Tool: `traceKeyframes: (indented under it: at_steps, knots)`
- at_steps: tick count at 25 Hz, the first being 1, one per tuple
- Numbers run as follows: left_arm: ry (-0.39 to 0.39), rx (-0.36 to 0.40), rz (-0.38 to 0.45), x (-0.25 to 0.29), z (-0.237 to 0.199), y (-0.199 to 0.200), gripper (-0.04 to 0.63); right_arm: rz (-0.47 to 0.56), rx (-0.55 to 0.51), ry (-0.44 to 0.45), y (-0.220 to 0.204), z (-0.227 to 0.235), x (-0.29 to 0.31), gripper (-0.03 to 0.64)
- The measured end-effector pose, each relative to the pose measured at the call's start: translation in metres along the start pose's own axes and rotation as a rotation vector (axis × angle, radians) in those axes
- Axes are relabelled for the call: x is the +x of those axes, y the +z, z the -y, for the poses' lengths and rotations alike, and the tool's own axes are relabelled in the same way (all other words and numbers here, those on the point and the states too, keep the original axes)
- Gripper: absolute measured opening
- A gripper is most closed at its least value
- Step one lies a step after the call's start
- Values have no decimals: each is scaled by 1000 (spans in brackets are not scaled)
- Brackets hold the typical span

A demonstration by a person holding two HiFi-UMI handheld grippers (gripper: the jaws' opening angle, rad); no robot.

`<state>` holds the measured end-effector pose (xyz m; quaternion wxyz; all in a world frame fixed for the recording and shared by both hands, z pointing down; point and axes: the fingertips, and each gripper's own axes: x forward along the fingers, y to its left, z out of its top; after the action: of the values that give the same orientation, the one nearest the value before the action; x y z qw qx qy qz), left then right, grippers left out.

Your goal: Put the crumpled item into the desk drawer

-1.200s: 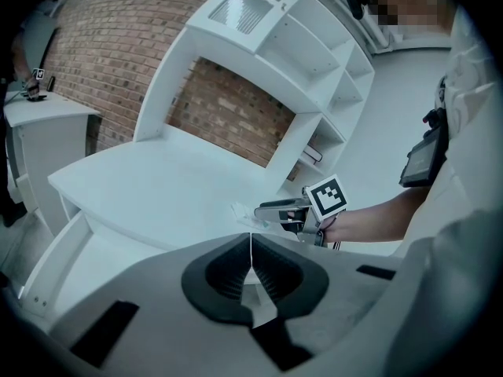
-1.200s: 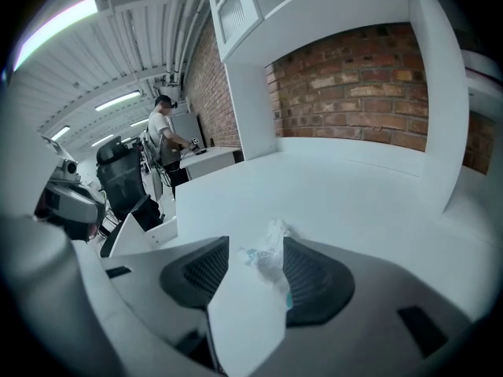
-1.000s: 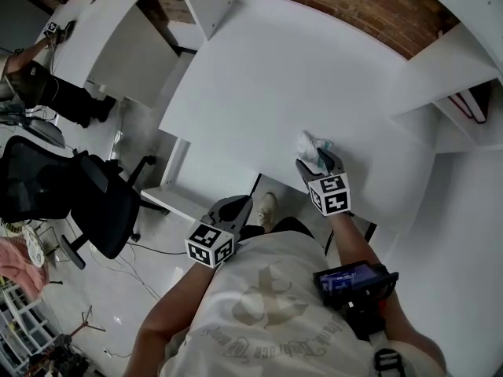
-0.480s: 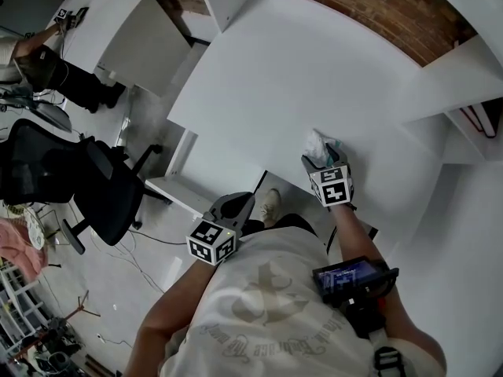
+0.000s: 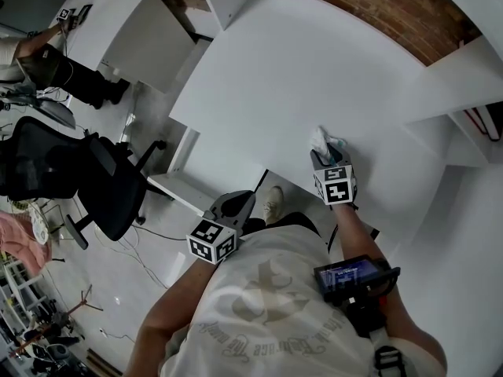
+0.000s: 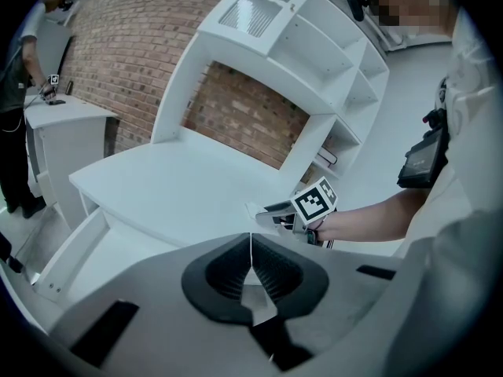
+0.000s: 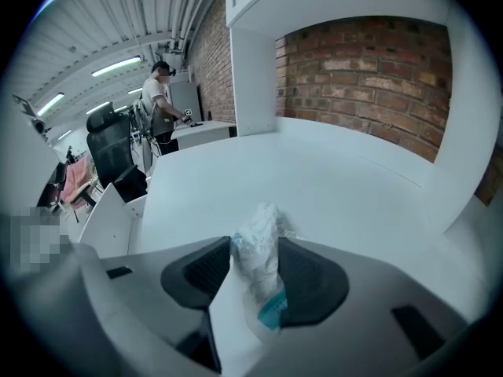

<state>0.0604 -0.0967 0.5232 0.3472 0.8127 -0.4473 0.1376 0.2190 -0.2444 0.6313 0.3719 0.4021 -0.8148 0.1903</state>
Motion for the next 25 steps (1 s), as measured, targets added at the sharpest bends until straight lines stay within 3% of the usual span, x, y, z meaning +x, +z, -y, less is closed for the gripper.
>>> traceKeyframes:
  at_steps: [10,25]
  knots:
    - [16,4,-10,-1,-2,2,23,26,7,-26,8,8,-3,112]
    - [56,-17,17,-17,-10,-1,23,74,-16,5,31,-9,-6,101]
